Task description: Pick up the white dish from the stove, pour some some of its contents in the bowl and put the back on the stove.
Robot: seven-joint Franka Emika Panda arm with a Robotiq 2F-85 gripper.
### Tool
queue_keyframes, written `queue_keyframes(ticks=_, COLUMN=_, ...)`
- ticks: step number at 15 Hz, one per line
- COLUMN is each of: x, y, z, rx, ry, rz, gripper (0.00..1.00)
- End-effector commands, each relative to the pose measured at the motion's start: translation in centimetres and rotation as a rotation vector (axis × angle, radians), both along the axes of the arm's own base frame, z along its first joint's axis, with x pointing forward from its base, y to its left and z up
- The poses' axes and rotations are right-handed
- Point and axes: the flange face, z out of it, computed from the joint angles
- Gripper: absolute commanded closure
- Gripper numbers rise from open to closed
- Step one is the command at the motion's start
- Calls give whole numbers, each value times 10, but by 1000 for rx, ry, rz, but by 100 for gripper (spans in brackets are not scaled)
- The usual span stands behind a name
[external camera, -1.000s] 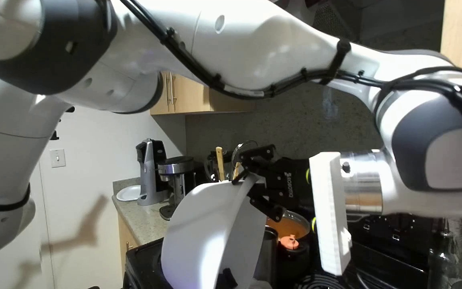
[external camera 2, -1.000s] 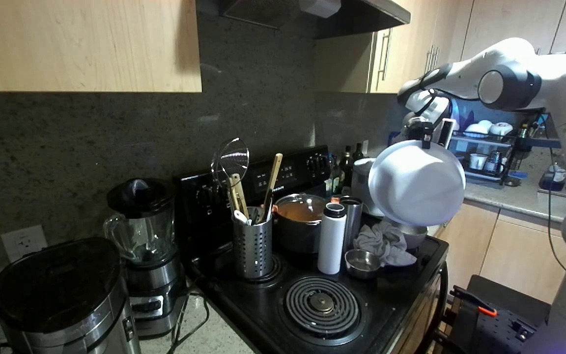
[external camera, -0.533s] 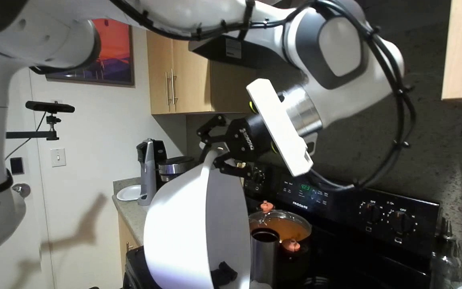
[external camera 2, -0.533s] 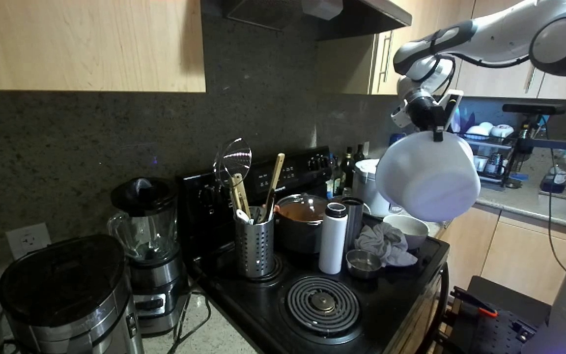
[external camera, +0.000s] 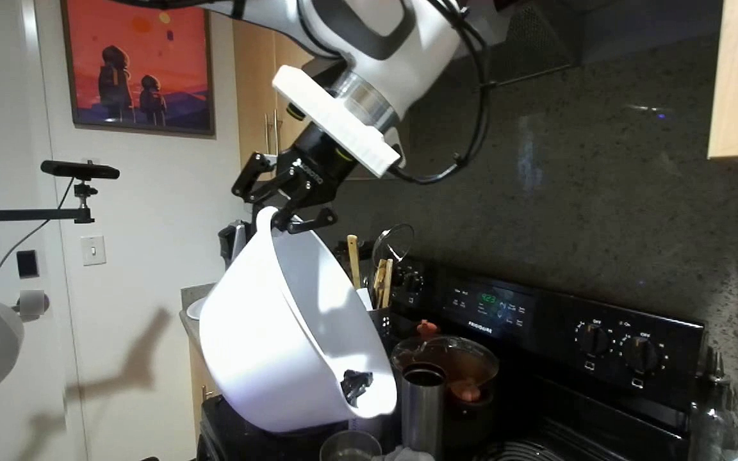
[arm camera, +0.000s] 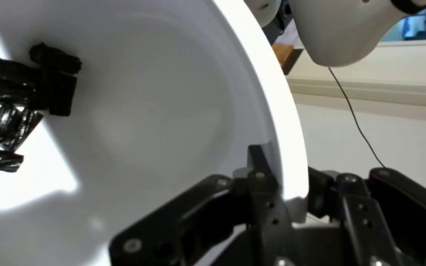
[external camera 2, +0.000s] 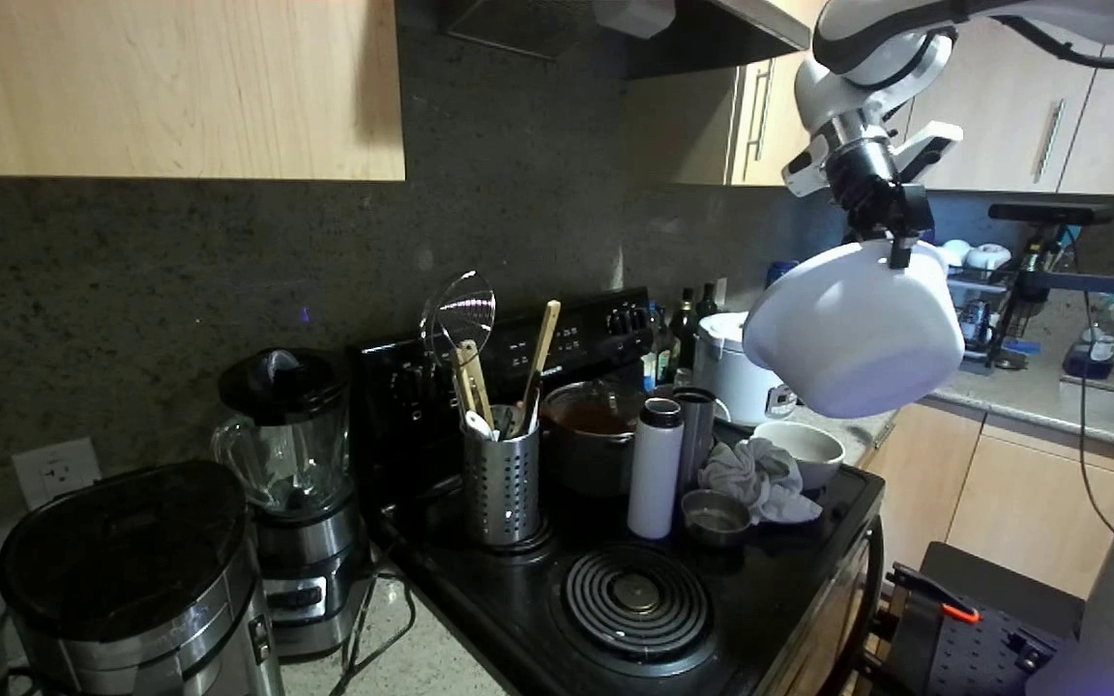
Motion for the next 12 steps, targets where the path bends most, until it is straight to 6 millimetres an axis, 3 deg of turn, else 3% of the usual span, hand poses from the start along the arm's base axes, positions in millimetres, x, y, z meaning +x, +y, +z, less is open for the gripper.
queue_keyframes(ticks=1, x=-46, y=64, z=13, rx=-98, ry=-150, rz=68, gripper=98)
queue_keyframes(ticks=8, x=-114, y=204, z=13, rx=-171, ry=-435, rz=214, gripper=98)
queue_keyframes(ticks=12, x=-137, y=265, z=-10, rx=-176, ry=-552, rz=244, gripper=98)
